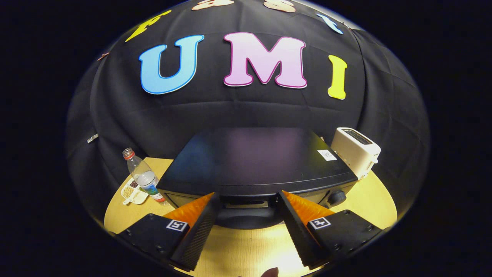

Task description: Open the toaster oven, put the food inside, and close the toaster oven door.

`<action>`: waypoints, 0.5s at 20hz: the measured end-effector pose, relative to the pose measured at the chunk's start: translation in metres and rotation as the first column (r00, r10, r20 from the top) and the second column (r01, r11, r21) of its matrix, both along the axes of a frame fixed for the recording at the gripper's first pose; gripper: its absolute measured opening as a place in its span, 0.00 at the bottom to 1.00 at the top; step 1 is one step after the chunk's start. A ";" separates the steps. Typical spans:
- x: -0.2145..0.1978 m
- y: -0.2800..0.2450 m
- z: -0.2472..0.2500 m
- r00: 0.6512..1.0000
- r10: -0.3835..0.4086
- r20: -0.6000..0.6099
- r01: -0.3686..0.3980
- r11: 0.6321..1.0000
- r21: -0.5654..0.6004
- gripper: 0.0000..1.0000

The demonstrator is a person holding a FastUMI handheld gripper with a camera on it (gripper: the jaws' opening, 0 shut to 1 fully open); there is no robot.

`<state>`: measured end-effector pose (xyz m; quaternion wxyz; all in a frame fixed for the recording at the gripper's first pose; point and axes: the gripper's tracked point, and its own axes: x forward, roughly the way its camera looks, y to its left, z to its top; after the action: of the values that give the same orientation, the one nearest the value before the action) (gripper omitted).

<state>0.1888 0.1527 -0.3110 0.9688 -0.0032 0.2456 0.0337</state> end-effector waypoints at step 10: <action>-0.078 -0.009 -0.026 0.999 -0.006 -0.041 0.007 1.000 0.027 0.98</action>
<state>0.1109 0.1437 -0.3372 0.9636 0.0116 0.2650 0.0340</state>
